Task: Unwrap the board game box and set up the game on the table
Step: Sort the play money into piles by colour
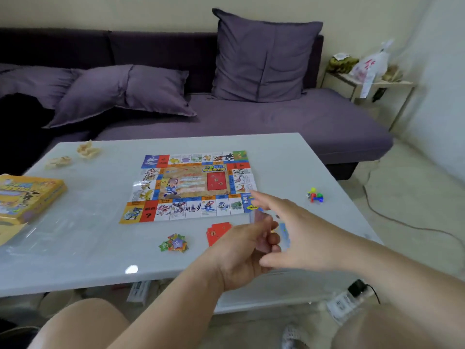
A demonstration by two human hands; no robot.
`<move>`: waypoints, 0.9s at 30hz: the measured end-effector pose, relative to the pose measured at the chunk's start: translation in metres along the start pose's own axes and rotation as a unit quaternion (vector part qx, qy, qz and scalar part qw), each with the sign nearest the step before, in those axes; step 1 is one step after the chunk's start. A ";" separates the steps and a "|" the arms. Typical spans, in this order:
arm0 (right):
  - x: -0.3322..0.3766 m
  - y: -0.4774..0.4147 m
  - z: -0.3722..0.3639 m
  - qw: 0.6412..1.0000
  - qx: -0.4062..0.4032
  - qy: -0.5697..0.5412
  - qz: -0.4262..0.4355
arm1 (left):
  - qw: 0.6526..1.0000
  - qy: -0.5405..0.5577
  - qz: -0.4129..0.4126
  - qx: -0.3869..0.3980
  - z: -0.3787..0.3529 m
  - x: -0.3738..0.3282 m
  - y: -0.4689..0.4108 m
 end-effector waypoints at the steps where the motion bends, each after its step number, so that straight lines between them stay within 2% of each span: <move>1: -0.004 0.004 -0.005 1.000 -0.007 0.027 0.006 | 1.000 -0.014 0.009 0.000 -0.003 0.004 -0.004; 8: -0.027 0.010 -0.009 0.995 -0.087 0.021 0.045 | 0.997 -0.068 0.034 -0.004 -0.017 0.013 -0.017; 12: -0.031 0.009 -0.001 0.994 -0.086 0.020 0.069 | 0.997 -0.013 0.058 0.041 -0.021 0.012 -0.014; 16: -0.035 0.010 0.003 0.990 -0.087 0.023 0.105 | 0.997 0.034 0.039 0.054 -0.019 0.009 -0.013; 19: -0.035 0.009 -0.001 0.989 -0.089 0.044 0.111 | 0.998 -0.026 -0.002 0.048 -0.019 0.010 -0.013; 22: -0.033 0.008 -0.002 0.993 -0.075 0.036 0.085 | 0.996 -0.058 -0.056 0.033 -0.018 0.009 -0.010; 25: -0.034 0.007 0.006 0.995 -0.054 -0.082 -0.005 | 0.993 -0.078 -0.085 0.010 -0.011 0.007 -0.007; 27: -0.040 0.004 0.012 0.984 -0.071 -0.156 -0.046 | 0.991 -0.096 -0.098 0.006 -0.006 0.007 -0.007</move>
Point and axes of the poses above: each hand's wrist, its own y-axis away from the middle knuckle, its own z-axis out of the back of the hand, x = y × z, the point moved 3 cm from there along -y, towards the middle knuckle, and after that the axes turned 1 degree about y, right-handed, at the moved point
